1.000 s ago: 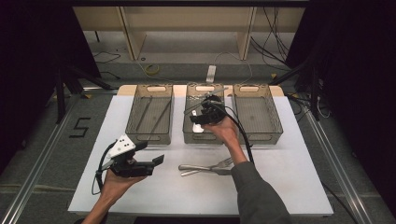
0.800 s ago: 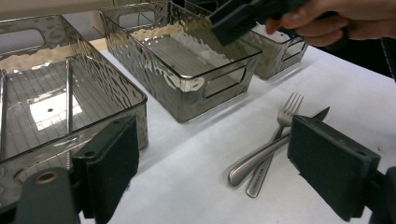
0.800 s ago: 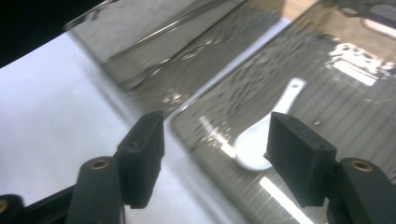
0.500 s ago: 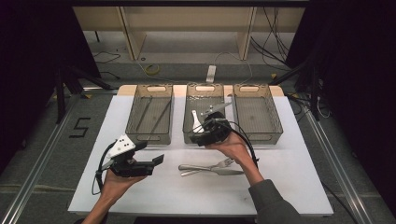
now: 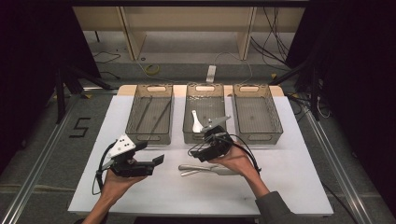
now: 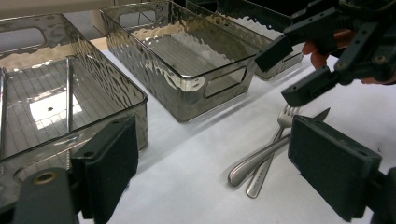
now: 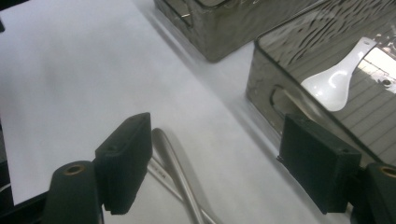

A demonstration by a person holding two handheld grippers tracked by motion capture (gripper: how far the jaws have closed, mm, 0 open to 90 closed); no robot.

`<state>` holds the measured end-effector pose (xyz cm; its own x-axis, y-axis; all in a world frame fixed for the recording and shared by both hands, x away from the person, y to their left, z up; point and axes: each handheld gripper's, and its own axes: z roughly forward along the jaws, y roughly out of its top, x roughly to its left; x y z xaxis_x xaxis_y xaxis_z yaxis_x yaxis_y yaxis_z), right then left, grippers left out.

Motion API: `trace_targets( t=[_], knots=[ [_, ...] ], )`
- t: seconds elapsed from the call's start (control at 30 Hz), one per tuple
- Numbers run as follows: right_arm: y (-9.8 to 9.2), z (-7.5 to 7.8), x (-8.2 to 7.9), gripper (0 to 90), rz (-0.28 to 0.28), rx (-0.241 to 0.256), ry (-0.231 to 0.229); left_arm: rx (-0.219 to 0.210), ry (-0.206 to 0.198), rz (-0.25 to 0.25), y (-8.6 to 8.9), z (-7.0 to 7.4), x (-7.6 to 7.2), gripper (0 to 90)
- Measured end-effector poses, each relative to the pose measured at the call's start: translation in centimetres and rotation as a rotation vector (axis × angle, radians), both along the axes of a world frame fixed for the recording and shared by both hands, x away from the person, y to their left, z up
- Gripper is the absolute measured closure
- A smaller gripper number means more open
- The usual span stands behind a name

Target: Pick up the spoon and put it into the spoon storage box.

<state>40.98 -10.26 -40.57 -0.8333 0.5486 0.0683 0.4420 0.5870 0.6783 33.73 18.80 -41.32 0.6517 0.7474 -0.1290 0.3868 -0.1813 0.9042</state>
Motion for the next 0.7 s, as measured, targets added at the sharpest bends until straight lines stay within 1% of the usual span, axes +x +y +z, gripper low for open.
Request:
trace_targets(
  t=[0.03, 0.07, 0.1, 0.13, 0.17, 0.27, 0.37, 0.43, 0.57, 0.7],
  knots=[
    [0.0, -0.2, -0.2, 26.4, 0.009, 0.003, -0.006, 0.0, 0.0, -0.002, 0.0, 0.0, 0.0, 15.7],
    [0.1, -0.3, -0.4, 26.7, 0.007, 0.011, -0.001, -0.001, 0.001, 0.0, 0.0, 0.0, 0.0, 15.7],
    [0.1, -0.6, -0.5, 26.7, 0.014, 0.009, 0.002, -0.002, 0.001, 0.0, 0.0, 0.0, 0.0, 15.7],
    [0.2, -0.8, -0.5, 26.7, 0.027, -0.011, -0.001, -0.001, 0.001, -0.001, 0.0, 0.0, 0.0, 15.7],
    [0.3, -1.0, -0.6, 26.7, 0.027, -0.026, 0.002, 0.001, 0.0, -0.001, 0.0, 0.0, 0.0, 15.7],
    [0.3, -1.5, -0.7, 27.0, 0.041, -0.033, 0.009, 0.0, 0.0, -0.002, 0.0, 0.0, 0.0, 15.7],
    [0.4, -2.0, -0.9, 27.1, 0.058, -0.07, 0.014, 0.001, 0.0, -0.003, 0.0, 0.0, 0.0, 15.7],
    [0.3, -2.2, -0.9, 27.2, 0.059, -0.086, 0.016, 0.001, 0.0, -0.003, 0.0, 0.0, 0.0, 15.7],
    [0.0, -2.4, -0.9, 27.9, 0.056, -0.092, 0.024, 0.0, 0.002, -0.001, 0.1, 0.0, 0.0, 15.7],
    [0.1, -2.6, -0.9, 28.5, 0.064, -0.118, 0.021, 0.002, 0.002, -0.004, 0.0, 0.0, 0.0, 15.7]
  ],
)
